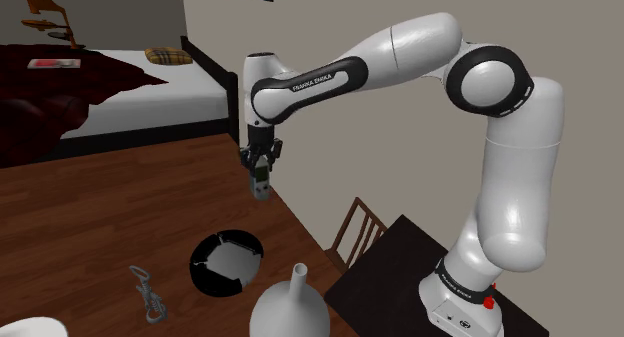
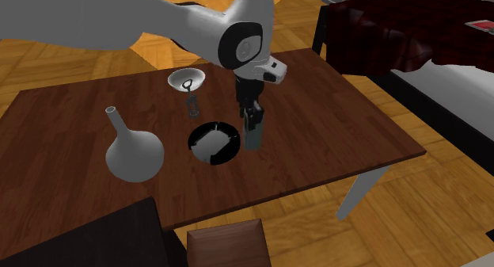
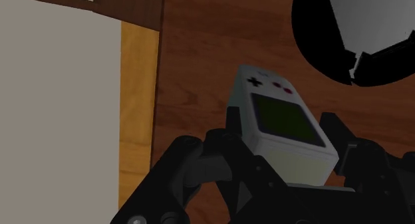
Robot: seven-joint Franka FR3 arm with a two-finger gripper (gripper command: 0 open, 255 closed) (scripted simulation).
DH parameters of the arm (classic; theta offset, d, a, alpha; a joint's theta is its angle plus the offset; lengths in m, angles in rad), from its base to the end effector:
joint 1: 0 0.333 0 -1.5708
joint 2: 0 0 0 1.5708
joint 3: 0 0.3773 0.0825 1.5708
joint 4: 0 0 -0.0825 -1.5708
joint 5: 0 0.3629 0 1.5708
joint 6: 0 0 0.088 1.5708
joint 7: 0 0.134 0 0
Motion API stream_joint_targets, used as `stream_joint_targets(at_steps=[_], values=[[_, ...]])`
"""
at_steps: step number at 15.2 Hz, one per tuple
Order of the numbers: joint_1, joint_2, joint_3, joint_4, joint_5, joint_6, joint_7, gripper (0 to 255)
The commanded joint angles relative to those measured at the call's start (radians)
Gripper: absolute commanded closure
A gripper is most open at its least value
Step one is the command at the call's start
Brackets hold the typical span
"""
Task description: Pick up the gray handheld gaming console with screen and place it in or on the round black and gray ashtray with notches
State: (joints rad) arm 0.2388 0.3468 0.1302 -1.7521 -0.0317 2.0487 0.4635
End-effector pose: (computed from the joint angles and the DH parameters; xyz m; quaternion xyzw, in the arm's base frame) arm 0.6025 0.2213 0.4115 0.9988 -0.0429 -0.0249 0.0020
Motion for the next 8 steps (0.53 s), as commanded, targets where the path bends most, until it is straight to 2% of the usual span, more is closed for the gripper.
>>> stream_joint_targets(at_steps=[1,8], values=[[0.032,-0.011,0.016,-0.003,-0.002,-0.008,0.049,255],[0.131,-0.011,0.065,0.036,-0.012,-0.046,0.199,255]])
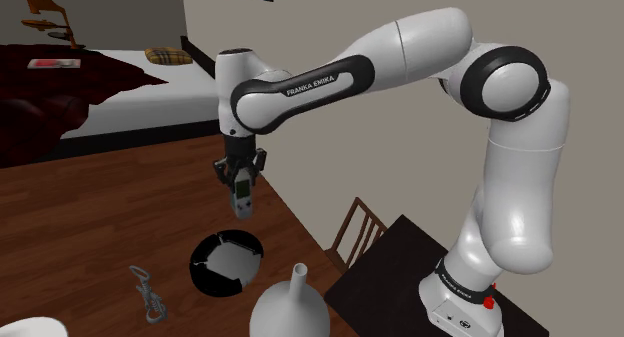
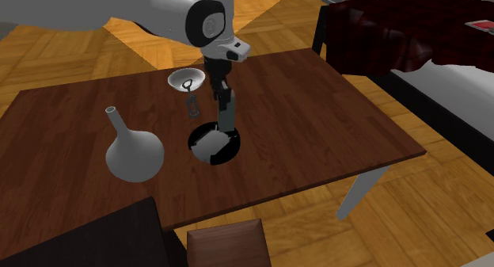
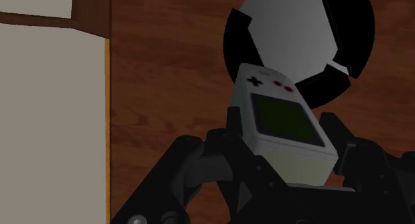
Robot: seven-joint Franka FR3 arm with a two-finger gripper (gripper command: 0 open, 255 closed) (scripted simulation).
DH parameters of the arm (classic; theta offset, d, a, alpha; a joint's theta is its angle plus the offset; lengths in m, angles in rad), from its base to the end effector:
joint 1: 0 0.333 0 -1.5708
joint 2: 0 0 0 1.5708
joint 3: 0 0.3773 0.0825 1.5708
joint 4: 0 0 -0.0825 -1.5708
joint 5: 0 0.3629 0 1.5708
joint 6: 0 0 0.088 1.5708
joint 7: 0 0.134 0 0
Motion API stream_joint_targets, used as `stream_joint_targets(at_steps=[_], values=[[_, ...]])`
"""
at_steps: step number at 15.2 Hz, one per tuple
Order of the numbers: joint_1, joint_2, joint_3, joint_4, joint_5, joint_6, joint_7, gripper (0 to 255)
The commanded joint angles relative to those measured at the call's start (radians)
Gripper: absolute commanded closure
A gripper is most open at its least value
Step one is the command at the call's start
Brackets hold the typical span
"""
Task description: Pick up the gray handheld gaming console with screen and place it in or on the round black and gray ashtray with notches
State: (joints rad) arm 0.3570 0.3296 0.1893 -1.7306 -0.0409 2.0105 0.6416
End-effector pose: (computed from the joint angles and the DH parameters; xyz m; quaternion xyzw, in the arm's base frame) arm 0.5549 0.3190 0.4305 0.9988 -0.0428 -0.0249 0.0020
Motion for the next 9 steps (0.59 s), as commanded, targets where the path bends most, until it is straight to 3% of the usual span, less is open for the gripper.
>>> stream_joint_targets(at_steps=[1,5,9], values=[[0.028,0.01,0.013,0.025,-0.004,-0.015,0.042,255],[0.091,0.035,0.04,0.084,-0.015,-0.049,0.132,255],[0.092,0.052,0.037,0.053,-0.019,-0.002,0.134,255]])
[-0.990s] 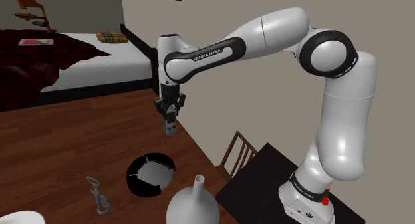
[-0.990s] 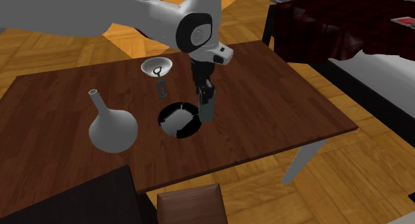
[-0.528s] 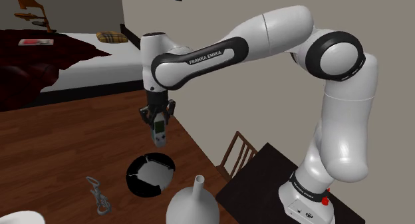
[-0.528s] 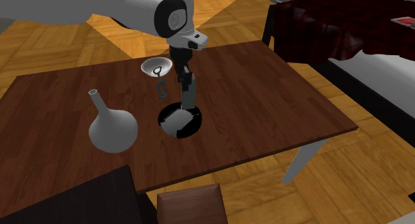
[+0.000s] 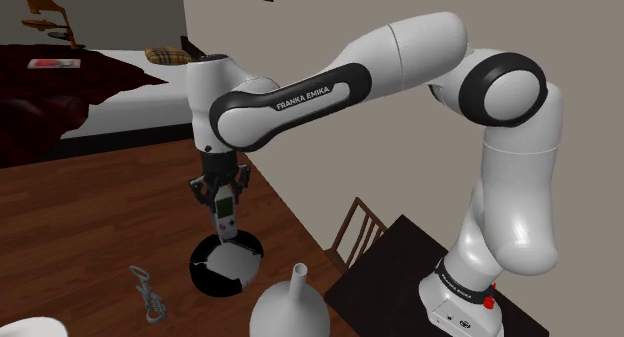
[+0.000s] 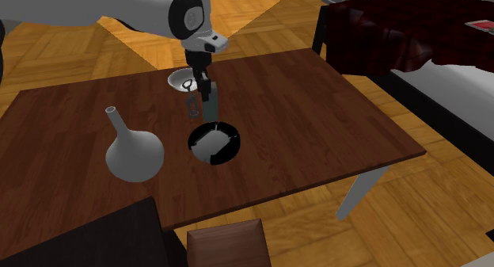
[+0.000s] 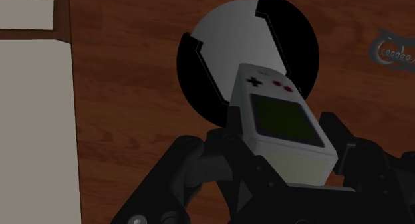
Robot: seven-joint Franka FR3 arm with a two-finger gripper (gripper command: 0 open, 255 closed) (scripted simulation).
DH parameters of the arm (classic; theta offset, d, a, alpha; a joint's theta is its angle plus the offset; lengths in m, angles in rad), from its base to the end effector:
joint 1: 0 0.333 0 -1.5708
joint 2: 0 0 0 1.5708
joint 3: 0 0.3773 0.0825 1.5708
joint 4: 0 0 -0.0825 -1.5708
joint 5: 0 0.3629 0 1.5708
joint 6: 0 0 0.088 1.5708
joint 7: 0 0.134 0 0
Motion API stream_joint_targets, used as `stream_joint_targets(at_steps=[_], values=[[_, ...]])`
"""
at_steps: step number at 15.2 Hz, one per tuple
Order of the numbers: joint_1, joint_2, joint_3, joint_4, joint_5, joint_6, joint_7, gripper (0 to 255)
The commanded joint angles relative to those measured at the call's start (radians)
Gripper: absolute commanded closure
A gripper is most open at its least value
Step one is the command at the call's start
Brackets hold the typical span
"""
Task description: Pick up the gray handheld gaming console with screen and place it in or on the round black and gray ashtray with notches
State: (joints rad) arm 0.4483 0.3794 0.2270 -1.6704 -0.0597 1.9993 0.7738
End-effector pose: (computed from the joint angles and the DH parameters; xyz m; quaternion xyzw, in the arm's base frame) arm 0.5269 0.3924 0.4258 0.9988 -0.0432 -0.0250 0.0021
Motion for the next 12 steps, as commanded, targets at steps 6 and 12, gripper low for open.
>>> stream_joint_targets(at_steps=[6,12], values=[[0.003,0.033,-0.004,-0.044,-0.009,0.077,0.005,255],[0.005,0.07,-0.009,-0.073,-0.018,0.143,0.01,255]])
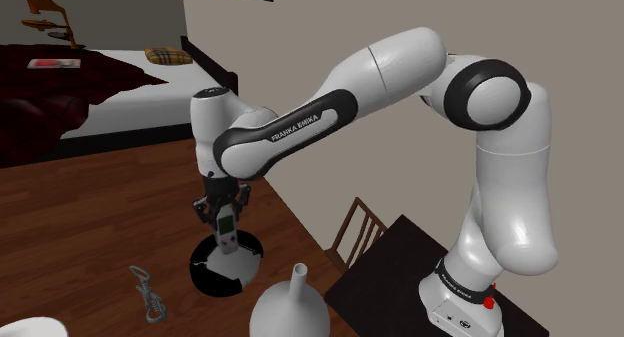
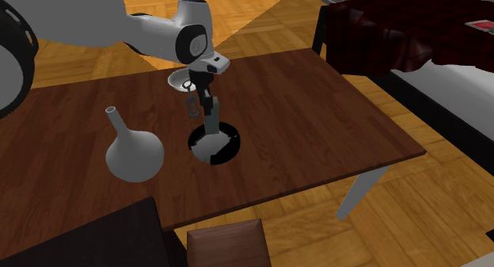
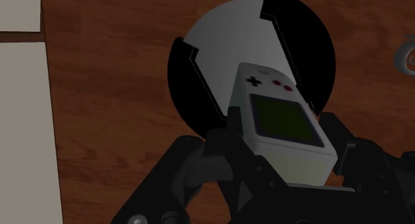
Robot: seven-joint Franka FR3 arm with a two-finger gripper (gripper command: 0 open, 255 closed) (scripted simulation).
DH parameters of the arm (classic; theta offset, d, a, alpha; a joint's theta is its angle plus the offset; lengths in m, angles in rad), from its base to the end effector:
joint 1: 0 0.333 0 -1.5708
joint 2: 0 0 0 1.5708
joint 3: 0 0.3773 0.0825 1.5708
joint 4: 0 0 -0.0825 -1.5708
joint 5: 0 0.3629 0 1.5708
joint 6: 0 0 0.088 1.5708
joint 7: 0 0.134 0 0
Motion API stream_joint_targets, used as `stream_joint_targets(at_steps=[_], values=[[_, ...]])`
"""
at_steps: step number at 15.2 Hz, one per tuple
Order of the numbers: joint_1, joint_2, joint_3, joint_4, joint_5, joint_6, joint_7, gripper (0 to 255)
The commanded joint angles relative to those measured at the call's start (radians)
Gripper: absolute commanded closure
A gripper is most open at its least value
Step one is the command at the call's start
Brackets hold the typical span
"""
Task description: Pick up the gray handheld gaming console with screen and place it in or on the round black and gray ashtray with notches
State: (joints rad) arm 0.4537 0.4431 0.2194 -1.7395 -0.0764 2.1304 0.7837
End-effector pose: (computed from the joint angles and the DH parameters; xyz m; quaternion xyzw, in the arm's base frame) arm 0.5305 0.3952 0.3649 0.9987 -0.0436 -0.0251 0.0023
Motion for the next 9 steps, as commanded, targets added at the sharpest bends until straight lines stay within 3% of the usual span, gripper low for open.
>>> stream_joint_targets(at_steps=[1,9], values=[[0.001,0.013,-0.002,-0.008,-0.003,0.022,0.001,255],[0.004,0.046,-0.006,-0.023,-0.011,0.07,0.005,255]])
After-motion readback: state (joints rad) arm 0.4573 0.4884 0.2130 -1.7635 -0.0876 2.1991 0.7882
